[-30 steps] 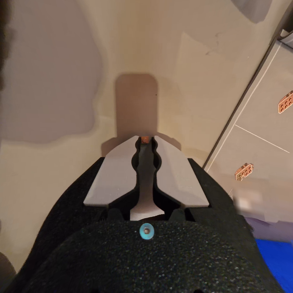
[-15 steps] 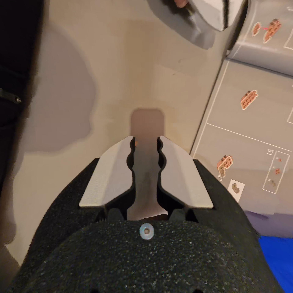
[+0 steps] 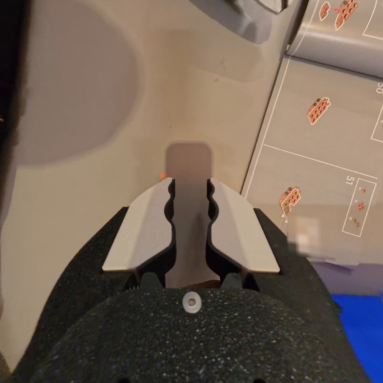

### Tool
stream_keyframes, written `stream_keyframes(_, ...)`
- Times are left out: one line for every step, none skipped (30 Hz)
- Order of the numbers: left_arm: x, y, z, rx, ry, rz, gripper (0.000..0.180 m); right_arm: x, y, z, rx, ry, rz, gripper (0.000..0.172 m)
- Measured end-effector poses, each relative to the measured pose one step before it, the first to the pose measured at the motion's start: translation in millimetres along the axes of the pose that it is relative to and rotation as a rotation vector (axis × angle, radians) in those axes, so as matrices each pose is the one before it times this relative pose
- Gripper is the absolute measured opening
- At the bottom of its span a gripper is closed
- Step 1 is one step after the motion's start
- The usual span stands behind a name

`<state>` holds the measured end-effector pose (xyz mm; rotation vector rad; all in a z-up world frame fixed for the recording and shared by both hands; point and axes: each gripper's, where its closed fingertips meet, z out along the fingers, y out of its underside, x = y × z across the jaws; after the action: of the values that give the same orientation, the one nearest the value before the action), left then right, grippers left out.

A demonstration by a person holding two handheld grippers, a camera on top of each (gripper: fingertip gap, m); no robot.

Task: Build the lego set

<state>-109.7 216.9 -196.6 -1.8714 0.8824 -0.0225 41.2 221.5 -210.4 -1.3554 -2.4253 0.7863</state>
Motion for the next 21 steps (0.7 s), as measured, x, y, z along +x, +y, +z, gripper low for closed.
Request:
stream_keyframes(-0.12,-0.06,-0.01,0.0006,0.0002,-0.0013,0.000,-1.36,2.05,0.67,0.0085,0.0000,0.0008,0.029)
stream_keyframes(0.00,0.10,-0.13,-0.0002,0.0001,-0.0001,0.000,-0.79,1.59,0.33,0.0149,0.0034,0.0022,0.029)
stream_keyframes(-0.14,0.27,0.01,-0.0017,-0.0005,0.0008,0.000,0.09,0.93,-0.09,0.0220,0.0064,0.0038,0.028)
stream_keyframes(0.07,0.32,0.01,-0.0017,-0.0001,0.0008,0.000,1.05,0.36,-0.37,0.0280,0.0103,0.0078,0.027)
stream_keyframes(-0.02,0.06,0.03,-0.0006,0.0002,-0.0001,0.000,0.74,0.45,-0.56,0.0265,0.0083,0.0112,0.026)
stream_keyframes(-0.01,0.15,0.15,-0.0008,0.0003,-0.0005,0.000,0.58,1.16,-0.74,0.0195,0.0075,0.0093,0.026)
stream_keyframes(-0.05,0.04,0.19,-0.0012,0.0001,-0.0004,0.000,0.64,0.95,-0.80,0.0173,0.0105,0.0034,0.025)
stream_keyframes(-0.03,0.18,0.12,-0.0011,0.0001,-0.0005,0.000,0.32,0.50,-0.81,0.0189,0.0110,0.0006,0.025)
stream_keyframes(-0.12,0.09,0.01,-0.0004,-0.0002,-0.0005,0.000,-0.15,0.23,-0.73,0.0179,0.0077,-0.0004,0.024)
stream_keyframes(-0.08,-0.11,-0.03,0.0002,-0.0004,-0.0001,0.000,-0.25,0.18,-0.72,0.0170,0.0075,-0.0008,0.024)
stream_keyframes(0.00,-0.03,-0.05,0.0004,-0.0005,-0.0001,0.000,0.42,0.12,-0.67,0.0158,0.0108,-0.0022,0.024)
stream_keyframes(-0.07,-0.10,-0.11,0.0008,-0.0002,-0.0001,0.000,0.62,0.35,-0.83,0.0133,0.0096,-0.0031,0.023)
stream_keyframes(0.01,-0.04,-0.12,0.0010,-0.0001,0.0002,0.000,0.97,0.23,-0.89,0.0130,0.0104,-0.0026,0.022)
stream_keyframes(-0.01,-0.16,-0.07,0.0008,-0.0001,0.0002,0.000,1.11,0.19,-0.96,0.0142,0.0082,-0.0002,0.021)
stream_keyframes(0.00,0.06,-0.11,0.0001,0.0002,0.0002,0.000,0.96,-0.02,-0.79,0.0145,0.0047,0.0020,0.020)
stream_keyframes(0.08,-0.09,0.06,0.0003,0.0003,0.0004,0.000,0.61,-0.39,-0.50,0.0175,0.0011,0.0023,0.020)
stream_keyframes(0.08,0.00,-0.07,0.0002,0.0005,0.0005,0.000,0.40,-0.74,-0.19,0.0196,-0.0017,0.0014,0.019)
stream_keyframes(0.12,0.05,0.07,-0.0002,0.0003,0.0005,0.000,0.07,-0.48,0.30,0.0171,-0.0046,0.0000,0.018)
stream_keyframes(0.05,0.03,-0.09,-0.0001,0.0004,0.0008,0.000,0.58,-0.26,0.17,0.0084,-0.0011,-0.0021,0.018)
stream_keyframes(0.10,-0.07,-0.02,0.0003,0.0002,0.0008,0.000,0.35,-1.00,-0.27,0.0075,0.0000,-0.0030,0.018)
stream_keyframes(0.09,0.18,-0.07,-0.0006,0.0001,0.0002,0.000,0.22,-1.52,-0.52,0.0116,0.0004,-0.0034,0.018)
